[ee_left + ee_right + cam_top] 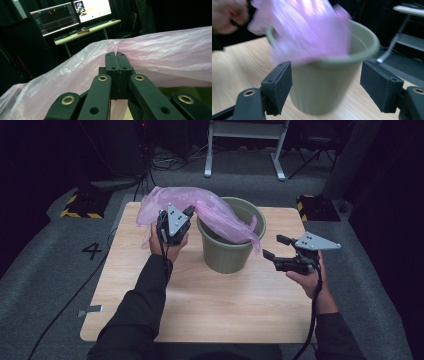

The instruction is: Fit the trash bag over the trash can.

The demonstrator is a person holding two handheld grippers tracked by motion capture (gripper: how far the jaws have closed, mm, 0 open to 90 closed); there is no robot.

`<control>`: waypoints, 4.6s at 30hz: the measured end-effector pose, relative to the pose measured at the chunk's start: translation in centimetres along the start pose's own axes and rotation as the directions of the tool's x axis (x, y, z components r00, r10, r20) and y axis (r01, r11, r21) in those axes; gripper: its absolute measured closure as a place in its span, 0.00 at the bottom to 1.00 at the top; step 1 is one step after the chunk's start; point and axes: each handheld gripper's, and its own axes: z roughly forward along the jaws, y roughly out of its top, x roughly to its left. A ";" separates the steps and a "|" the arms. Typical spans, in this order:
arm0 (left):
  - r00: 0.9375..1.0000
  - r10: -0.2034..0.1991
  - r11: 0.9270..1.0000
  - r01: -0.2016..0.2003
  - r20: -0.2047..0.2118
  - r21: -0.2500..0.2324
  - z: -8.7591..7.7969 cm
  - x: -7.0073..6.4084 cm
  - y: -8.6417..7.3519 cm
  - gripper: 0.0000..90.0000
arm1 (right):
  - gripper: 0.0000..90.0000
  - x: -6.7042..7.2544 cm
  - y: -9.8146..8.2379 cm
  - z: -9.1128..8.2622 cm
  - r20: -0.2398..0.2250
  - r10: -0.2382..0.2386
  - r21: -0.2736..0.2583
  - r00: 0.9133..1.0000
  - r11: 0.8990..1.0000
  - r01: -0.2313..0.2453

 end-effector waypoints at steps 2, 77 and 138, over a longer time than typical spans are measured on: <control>1.000 0.011 1.000 -0.011 -0.002 0.005 0.0 0.0 0.0 1.00 | 0.28 0.6 1.2 0.7 -0.031 -0.015 -0.009 0.999 1.000 0.015; 0.961 0.076 0.997 -0.068 0.265 -0.041 -1.7 -4.1 0.3 0.69 | 1.00 2.9 6.5 9.3 -0.037 -0.203 0.157 0.978 0.966 0.207; 0.935 -0.098 0.991 0.059 0.341 0.123 -6.5 -0.7 -6.9 0.88 | 0.31 -0.9 4.2 5.3 0.009 -0.155 0.148 0.988 0.977 0.151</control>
